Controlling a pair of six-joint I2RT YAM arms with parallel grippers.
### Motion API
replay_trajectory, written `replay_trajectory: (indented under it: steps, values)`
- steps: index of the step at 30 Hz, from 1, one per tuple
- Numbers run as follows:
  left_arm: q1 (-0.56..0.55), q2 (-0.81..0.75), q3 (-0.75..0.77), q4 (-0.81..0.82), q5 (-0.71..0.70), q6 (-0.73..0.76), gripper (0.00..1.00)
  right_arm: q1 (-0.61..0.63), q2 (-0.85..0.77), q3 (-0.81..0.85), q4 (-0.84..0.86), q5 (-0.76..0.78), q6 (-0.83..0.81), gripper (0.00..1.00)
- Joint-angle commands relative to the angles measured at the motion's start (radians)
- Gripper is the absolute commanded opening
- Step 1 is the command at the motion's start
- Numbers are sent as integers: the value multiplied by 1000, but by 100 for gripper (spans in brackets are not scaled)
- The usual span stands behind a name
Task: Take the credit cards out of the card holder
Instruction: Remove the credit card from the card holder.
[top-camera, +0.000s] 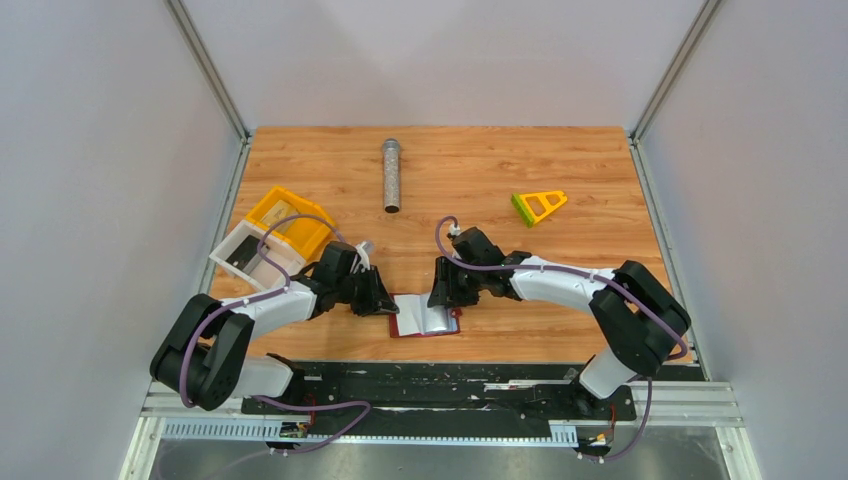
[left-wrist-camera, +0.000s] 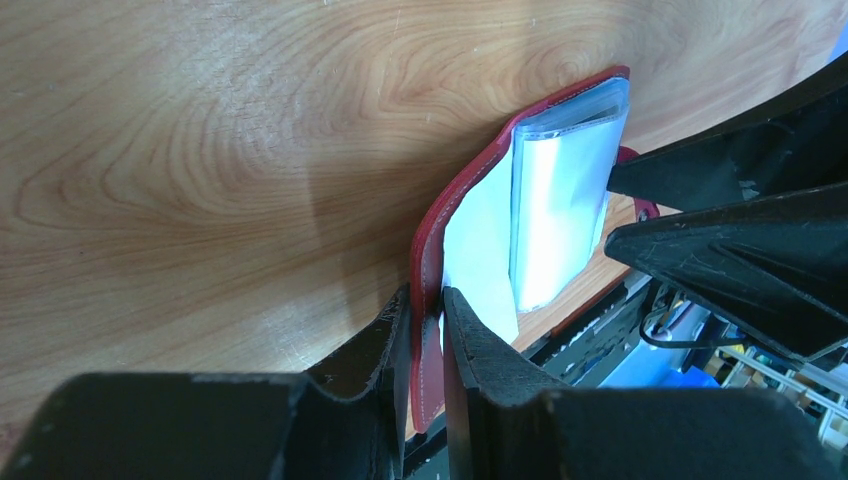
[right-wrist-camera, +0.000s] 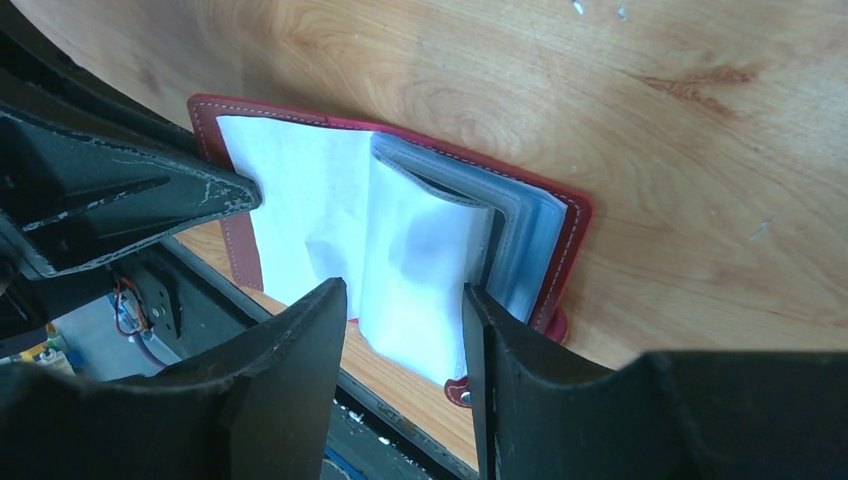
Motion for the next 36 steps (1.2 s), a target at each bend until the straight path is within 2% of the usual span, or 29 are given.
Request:
replay_trajectory:
  steps: [1,8,17,26,36]
  values:
    - [-5,-9,-5,31,9,-5,24,2,-23,32,51,-55,-6,46]
    - [-5,3,-6,34,18,-12,24,4,-50,30,122,-167,13,44]
    - [-5,-9,-5,46,15,-10,24,3,-81,62,-32,56,-27,51]
    - [-5,-8,-4,53,19,-14,24,3,-15,45,-20,91,-12,53]
    - [-5,-7,-4,55,19,-14,24,19,10,40,38,30,-11,49]
